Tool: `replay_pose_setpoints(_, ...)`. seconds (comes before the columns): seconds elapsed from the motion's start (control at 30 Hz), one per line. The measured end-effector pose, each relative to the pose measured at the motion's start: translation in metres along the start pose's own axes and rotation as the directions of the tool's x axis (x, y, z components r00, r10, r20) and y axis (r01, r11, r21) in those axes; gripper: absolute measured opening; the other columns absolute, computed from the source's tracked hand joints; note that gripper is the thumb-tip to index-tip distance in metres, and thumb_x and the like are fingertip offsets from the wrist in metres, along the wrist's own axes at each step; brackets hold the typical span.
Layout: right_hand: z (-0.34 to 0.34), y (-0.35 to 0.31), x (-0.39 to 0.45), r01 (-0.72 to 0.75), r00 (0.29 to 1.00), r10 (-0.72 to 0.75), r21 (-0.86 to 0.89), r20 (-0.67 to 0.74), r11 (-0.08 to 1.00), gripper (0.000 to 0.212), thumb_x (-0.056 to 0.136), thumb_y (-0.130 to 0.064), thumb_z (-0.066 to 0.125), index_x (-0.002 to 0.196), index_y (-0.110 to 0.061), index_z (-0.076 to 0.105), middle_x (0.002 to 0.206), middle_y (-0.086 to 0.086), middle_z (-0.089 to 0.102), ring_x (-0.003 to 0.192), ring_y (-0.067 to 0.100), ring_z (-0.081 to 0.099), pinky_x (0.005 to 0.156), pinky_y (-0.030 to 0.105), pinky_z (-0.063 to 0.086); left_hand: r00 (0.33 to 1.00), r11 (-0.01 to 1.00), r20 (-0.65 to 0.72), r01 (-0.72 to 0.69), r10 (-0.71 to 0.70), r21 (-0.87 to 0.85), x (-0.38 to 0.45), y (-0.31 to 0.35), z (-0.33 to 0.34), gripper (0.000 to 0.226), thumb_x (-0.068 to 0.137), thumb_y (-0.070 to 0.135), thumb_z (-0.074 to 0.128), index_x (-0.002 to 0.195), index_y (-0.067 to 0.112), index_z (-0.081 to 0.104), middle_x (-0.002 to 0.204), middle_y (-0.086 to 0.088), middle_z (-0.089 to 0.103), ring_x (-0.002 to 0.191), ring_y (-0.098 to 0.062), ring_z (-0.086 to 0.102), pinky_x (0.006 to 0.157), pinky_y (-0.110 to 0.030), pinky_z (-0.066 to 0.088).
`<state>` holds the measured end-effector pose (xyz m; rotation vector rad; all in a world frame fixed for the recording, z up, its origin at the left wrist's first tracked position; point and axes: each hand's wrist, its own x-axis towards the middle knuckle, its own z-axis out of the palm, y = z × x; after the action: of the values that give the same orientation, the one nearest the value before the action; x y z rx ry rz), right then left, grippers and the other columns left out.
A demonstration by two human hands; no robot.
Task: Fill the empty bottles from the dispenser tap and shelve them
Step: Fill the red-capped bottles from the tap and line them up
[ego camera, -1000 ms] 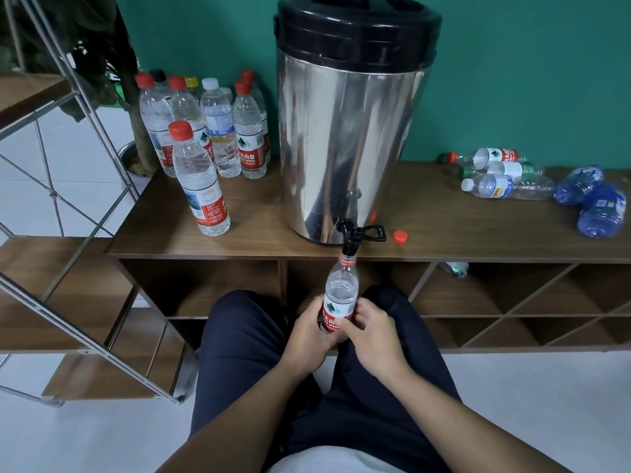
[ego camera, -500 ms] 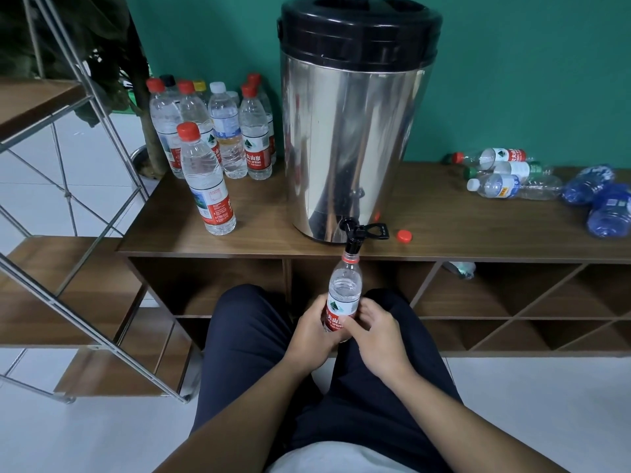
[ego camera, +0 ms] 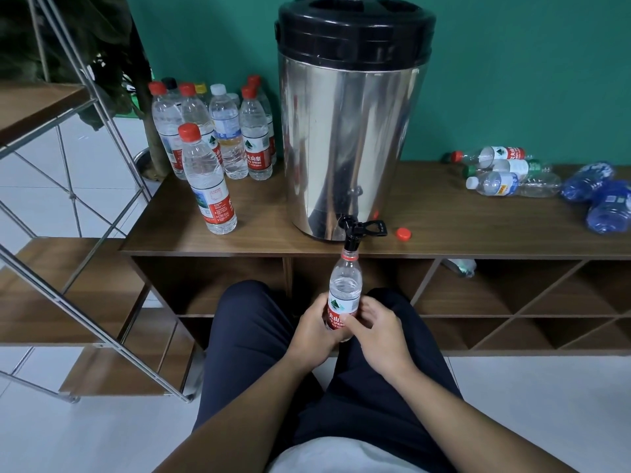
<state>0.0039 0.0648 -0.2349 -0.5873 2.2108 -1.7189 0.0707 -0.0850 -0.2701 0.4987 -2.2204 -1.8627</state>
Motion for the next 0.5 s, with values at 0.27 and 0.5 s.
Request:
replay_pose_setpoints(0.27,-0.0020,0.0001,-0.0002,-0.002,1.000,0.002,-0.009,0.007,1.000,0.034,0.097,-0.013,0.083,0.116,-0.039,0.074,0.112,-0.027,0.079,0.110,-0.004,0.074,0.089,0.011,0.055,1.000,1.000,0.003,0.009,-0.009,-0.014,-0.0014,0.0008,-0.0001,0.066,0.084,0.009,0.096,0.140,0.026,0.066,0.127,0.008,0.078,0.119,-0.012,0.076,0.105,-0.046,0.064)
replay_pose_setpoints(0.5,-0.0017,0.0028,0.0028,-0.017,0.999,0.016,0.012,0.037,1.000,0.025,0.099,-0.019,0.082,0.120,-0.032,0.077,0.114,-0.020,0.081,0.112,0.000,0.075,0.091,0.016,0.057,1.000,1.000,0.003,0.008,-0.008,-0.028,-0.0006,0.0004,0.0001,0.067,0.082,0.011,0.095,0.140,0.026,0.065,0.127,0.004,0.079,0.118,-0.015,0.077,0.105,-0.050,0.064)
